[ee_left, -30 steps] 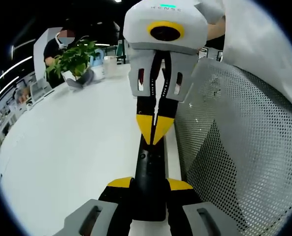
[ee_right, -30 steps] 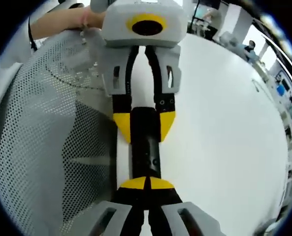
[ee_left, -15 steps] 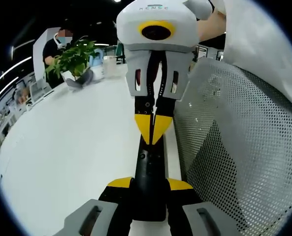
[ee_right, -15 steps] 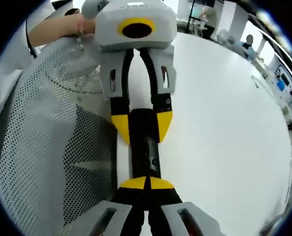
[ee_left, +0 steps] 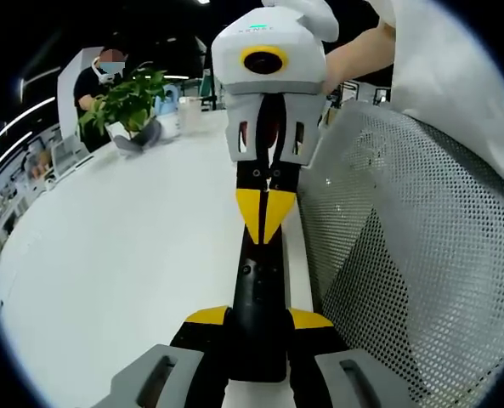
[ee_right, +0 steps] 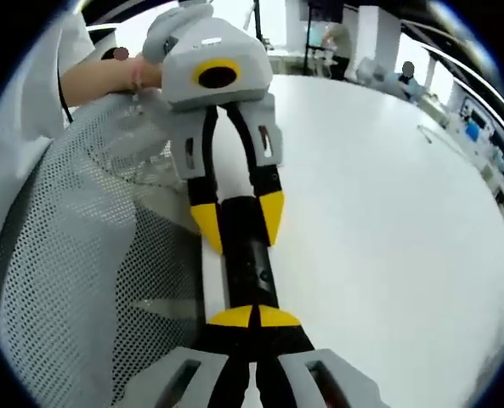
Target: Press the specified remote control buttons in sequence, fully releasing each button before pressing the next.
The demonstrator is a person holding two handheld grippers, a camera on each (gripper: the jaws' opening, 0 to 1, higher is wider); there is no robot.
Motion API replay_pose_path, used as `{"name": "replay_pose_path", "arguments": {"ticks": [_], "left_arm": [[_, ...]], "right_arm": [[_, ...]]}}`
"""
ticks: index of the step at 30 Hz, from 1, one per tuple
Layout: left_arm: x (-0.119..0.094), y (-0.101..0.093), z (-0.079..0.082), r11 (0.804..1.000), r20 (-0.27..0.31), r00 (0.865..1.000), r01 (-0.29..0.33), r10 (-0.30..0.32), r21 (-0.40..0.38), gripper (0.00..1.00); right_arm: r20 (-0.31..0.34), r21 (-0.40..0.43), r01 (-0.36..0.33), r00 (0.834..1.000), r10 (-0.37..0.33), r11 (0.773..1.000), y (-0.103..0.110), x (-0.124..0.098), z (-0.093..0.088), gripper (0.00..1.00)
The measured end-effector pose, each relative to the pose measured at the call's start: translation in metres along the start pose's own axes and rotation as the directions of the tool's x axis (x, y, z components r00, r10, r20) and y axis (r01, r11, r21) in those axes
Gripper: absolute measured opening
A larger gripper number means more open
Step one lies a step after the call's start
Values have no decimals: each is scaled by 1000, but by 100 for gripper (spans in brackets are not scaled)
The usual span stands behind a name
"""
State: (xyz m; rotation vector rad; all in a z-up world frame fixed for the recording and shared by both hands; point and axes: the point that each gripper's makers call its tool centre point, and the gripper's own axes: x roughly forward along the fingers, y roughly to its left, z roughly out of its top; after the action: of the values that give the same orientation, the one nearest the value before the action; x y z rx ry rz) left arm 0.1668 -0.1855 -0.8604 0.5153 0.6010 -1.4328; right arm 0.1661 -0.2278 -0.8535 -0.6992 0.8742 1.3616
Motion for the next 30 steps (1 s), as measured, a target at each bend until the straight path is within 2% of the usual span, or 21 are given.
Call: {"name": "replay_pose_path", "arguments": {"ticks": [12, 16, 22, 27, 30], "left_arm": [[0, 1, 0, 1000, 0, 1000, -1, 1, 0, 25], [0, 1, 0, 1000, -2, 1000, -1, 1, 1, 25], [0, 1, 0, 1000, 0, 1000, 0, 0, -5, 25], [0, 1, 0, 1000, -1, 1000, 0, 0, -3, 25], [0, 1, 0, 1000, -1, 1000, 0, 0, -4, 25]], "right_arm": [[-26, -3, 14, 1000, -14, 1000, -1, -4, -7, 0], [-61, -98, 36, 997, -42, 995, -1, -3, -7, 0], [-96, -138, 14, 995, -28, 990, -1, -2, -6, 0], [-181, -258, -11, 983, -37, 966, -1, 0, -7, 0], [-203, -255, -12, 978, -41, 967, -1, 1, -6, 0]]}}
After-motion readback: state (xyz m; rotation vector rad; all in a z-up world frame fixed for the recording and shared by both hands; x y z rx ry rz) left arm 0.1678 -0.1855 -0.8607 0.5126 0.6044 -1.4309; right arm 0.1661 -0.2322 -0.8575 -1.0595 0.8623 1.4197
